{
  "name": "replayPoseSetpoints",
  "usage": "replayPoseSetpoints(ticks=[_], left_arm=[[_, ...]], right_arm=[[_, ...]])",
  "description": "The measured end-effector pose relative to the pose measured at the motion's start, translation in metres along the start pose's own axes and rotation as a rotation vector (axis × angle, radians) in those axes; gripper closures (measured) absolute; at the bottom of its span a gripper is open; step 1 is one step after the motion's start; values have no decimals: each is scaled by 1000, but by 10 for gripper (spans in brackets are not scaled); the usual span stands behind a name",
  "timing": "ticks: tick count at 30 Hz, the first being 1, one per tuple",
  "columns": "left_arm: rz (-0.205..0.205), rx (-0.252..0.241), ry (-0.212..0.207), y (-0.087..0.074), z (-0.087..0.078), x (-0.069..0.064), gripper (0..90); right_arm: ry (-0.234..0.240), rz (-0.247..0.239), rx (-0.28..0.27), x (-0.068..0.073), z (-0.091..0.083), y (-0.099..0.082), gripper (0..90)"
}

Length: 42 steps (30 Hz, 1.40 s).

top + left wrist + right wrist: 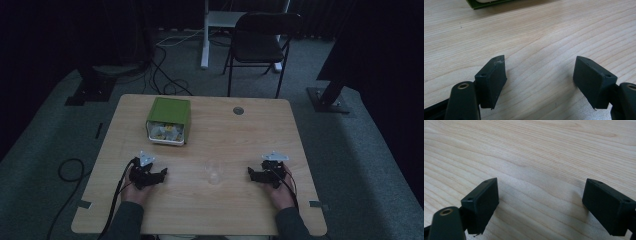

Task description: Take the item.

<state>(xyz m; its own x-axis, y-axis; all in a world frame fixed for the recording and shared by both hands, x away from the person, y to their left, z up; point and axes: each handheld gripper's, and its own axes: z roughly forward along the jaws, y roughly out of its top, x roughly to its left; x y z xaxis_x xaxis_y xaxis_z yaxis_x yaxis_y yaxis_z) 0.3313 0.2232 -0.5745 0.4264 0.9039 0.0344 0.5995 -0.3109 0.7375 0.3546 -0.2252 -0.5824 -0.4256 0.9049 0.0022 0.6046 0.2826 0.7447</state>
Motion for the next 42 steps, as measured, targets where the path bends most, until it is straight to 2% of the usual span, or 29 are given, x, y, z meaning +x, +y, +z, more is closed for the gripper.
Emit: replayPoseSetpoints(ticks=[16, 21, 27, 30, 42], left_arm=[[5, 1, -5, -1, -1, -1, 282], [23, 14, -22, 0, -2, 0, 282], [36, 41, -36, 4, -4, -1, 383], [52, 53, -16, 7, -5, -4, 424], [44, 43, -65, 13, -12, -5, 461]], right_arm=[[1, 1, 0, 0, 0, 0, 135], [1, 0, 0, 0, 0, 0, 134], [0, 1, 0, 0, 0, 0, 134], [1, 0, 0, 0, 0, 0, 134], [1, 1, 0, 0, 0, 0, 134]])
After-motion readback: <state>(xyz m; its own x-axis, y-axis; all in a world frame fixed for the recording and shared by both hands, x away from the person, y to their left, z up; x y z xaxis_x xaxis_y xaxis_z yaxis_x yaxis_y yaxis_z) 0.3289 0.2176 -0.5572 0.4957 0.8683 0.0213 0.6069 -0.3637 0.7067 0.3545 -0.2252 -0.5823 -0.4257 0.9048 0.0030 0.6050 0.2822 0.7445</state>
